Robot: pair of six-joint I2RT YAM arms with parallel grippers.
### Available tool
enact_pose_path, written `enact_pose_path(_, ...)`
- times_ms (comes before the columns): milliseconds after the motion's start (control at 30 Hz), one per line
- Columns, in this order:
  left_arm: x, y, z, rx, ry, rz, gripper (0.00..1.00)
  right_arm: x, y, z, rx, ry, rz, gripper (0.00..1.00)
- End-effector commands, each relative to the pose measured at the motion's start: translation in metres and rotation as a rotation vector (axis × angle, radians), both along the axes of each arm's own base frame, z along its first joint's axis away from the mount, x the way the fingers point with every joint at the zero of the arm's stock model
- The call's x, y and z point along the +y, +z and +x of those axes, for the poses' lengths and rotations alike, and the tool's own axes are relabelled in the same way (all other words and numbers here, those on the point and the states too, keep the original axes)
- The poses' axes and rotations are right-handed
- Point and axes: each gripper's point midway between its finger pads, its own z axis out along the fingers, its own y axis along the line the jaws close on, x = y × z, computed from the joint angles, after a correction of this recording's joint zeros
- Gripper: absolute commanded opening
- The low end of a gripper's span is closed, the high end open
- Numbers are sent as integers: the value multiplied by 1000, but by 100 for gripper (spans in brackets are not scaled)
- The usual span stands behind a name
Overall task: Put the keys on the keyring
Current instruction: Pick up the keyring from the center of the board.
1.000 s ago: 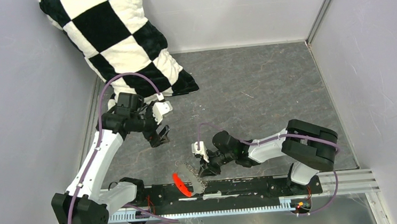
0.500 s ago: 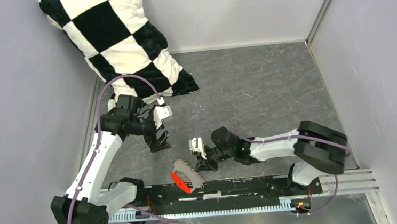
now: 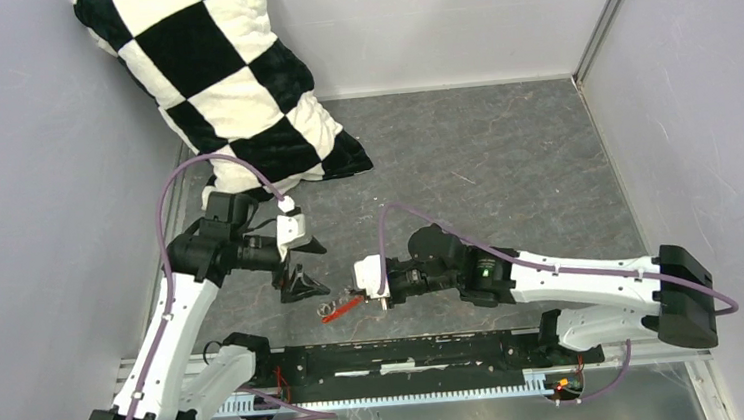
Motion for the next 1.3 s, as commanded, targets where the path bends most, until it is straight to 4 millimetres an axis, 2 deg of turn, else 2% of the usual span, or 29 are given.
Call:
enact_pose_path(0,-10,22,-30,-99,-127,-116,88,-4,39,18,-130,-74,31,0)
enact_pose_path(33,-9,21,-31,-142,-135,-112,88,-2,44,20,-135,-80,39,0)
enact_pose_path(133,-4,20,-33,-266,-152,-92,89,1,44,20,-117,-88,6,1)
enact_pose_path(233,-4,21,-36,-317,-165,-105,87,8,46,16,-99,-84,16,0)
enact_pose_path(467,-4,8,-32,-307,-128,-99,64,24,68,6,-49,-92,139,0)
enact_pose_path(567,-3,10,-28,-330,-92,-104,52,29,68,9,-17,-122,152,1)
enact_pose_path(733,0,13,-35,-348,-68,-110,39,35,68,7,35,-131,185,0)
enact_pose_path(967,4,8,-29,-423,-44,-83,40,29,79,-9,48,-55,266,1)
enact_pose_path(1000,5,6,-27,-433,-42,-73,43,29,81,-11,49,-46,273,0)
enact_pose_path(1100,10,0,-18,-496,-37,-28,61,27,82,-18,51,-12,284,0)
enact_pose_path(1267,15,3,-3,-553,16,7,70,27,79,-25,54,30,272,0)
